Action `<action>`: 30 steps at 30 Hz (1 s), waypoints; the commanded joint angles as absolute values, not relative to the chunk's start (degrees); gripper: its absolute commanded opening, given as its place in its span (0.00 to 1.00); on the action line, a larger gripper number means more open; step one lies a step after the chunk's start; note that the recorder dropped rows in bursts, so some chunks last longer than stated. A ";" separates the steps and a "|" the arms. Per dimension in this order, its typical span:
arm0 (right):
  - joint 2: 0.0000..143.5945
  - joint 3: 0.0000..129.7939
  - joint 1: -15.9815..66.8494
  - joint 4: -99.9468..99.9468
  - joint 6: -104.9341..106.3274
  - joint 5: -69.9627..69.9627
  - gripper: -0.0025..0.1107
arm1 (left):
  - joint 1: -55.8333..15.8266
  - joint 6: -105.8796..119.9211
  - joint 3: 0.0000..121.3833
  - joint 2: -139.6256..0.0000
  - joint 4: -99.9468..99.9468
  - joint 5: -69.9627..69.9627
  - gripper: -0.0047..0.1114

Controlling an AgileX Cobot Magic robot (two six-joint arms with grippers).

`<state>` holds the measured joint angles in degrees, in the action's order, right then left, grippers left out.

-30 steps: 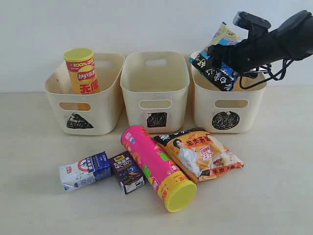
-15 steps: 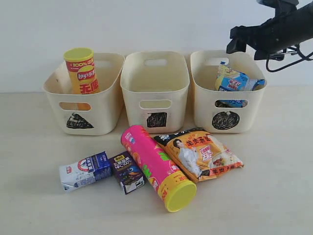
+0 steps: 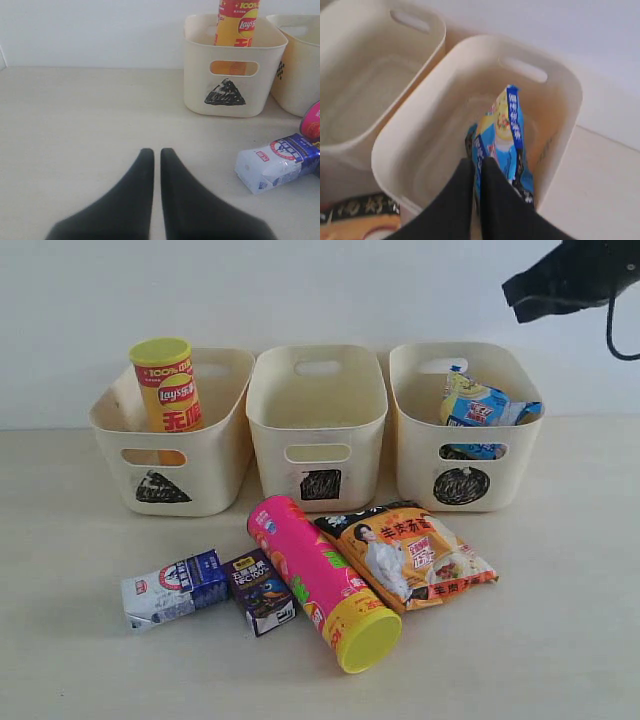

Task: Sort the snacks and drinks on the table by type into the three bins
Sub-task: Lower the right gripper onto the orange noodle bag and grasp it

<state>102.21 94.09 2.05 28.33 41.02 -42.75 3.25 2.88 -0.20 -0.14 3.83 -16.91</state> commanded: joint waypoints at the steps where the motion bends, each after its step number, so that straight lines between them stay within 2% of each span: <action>1: 99.72 94.45 1.77 23.56 42.54 -52.80 0.02 | 3.43 2.63 0.00 0.00 3.98 -16.35 0.07; 7: 91.53 85.96 4.40 20.24 46.42 -50.52 0.02 | 3.43 2.63 0.00 0.00 3.98 -16.35 0.07; 13: 77.65 56.01 14.52 19.33 62.88 -28.10 0.02 | 3.43 2.63 0.00 0.00 3.98 -16.35 0.07; 18: 77.37 42.33 22.10 19.97 64.22 -22.63 0.04 | 3.43 2.63 0.00 0.00 3.98 -16.35 0.07; 20: 77.37 38.58 24.29 19.97 67.30 -18.87 0.14 | 3.43 2.63 0.00 0.00 3.98 -16.35 0.07; 22: 77.37 35.26 25.97 19.97 69.75 -13.49 0.35 | 3.43 2.63 0.00 0.00 3.98 -16.35 0.07; 24: 77.37 33.63 25.97 20.77 69.52 -9.40 0.62 | 3.43 2.63 0.00 0.00 3.98 -16.35 0.07; 25: 77.37 33.24 25.97 21.48 69.42 -7.79 0.71 | 3.43 2.63 0.00 0.00 3.98 -16.35 0.07; 27: 78.11 33.24 25.97 21.90 69.42 -7.30 0.74 | 3.43 2.63 0.00 0.00 3.98 -16.35 0.07; 30: 81.45 33.24 25.97 21.90 69.52 -5.77 0.74 | 3.43 2.63 0.00 0.00 3.98 -16.35 0.07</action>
<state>79.47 33.64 25.77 21.65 68.95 -7.14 3.25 2.88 -0.20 -0.14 3.83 -16.91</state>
